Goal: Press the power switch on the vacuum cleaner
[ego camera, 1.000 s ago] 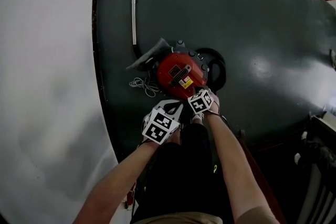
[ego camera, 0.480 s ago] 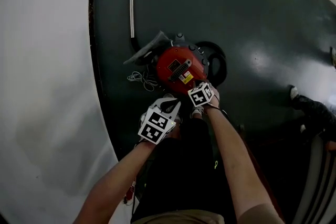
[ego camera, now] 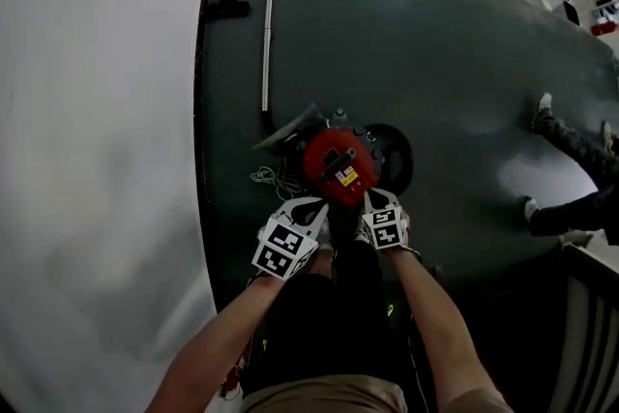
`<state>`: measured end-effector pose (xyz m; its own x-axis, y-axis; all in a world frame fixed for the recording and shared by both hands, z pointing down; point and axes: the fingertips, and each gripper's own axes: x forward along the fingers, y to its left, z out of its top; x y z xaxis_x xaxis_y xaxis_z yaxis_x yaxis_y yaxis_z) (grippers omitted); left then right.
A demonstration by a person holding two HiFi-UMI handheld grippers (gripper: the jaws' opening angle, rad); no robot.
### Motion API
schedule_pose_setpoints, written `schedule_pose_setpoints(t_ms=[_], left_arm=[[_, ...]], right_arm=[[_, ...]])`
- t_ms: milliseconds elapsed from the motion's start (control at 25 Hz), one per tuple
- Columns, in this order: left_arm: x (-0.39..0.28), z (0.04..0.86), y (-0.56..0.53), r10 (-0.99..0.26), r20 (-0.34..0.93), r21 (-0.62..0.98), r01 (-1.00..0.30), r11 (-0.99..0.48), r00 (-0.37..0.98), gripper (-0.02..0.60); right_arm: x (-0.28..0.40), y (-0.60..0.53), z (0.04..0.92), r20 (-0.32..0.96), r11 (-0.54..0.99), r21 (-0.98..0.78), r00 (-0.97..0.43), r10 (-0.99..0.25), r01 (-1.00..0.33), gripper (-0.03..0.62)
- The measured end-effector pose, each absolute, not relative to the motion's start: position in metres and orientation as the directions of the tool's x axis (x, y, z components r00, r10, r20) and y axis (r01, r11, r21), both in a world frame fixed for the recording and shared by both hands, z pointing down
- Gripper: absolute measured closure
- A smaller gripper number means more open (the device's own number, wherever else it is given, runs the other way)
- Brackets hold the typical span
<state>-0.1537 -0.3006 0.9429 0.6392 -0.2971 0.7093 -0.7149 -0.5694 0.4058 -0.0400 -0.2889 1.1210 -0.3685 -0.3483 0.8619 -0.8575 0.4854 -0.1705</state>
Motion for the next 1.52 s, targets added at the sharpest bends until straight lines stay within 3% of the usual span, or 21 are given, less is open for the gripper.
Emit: schedule_pose_setpoints(t_ms=[240,760,1200,1520], left_arm=[[-0.152,0.844,-0.289,-0.362,0.658,0.406,-0.716,-0.568,0.66,0.578],[-0.137,0.652,-0.285,-0.445,0.49,0.326,-0.631,-0.704,0.749,0.578],[-0.115,0.496,-0.281,-0.453,0.307,0.178,-0.518,-0.837,0.837,0.578],[-0.07,0.403,-0.266,-0.476,0.212,0.145,-0.509,-0.849,0.854,0.578]], right_arm=[[-0.041,-0.293,0.969,0.759,0.515,-0.244,-0.492,-0.425,-0.821,0.585],[-0.018,-0.305,0.673,0.445,0.598,-0.145,-0.592,-0.672,-0.788,0.586],[-0.028,-0.301,0.482,0.241,0.693,-0.025,-0.677,-0.696,-0.721,0.586],[0.039,-0.28,0.385,0.148,0.675,0.014,-0.666,-0.731,-0.738,0.586]])
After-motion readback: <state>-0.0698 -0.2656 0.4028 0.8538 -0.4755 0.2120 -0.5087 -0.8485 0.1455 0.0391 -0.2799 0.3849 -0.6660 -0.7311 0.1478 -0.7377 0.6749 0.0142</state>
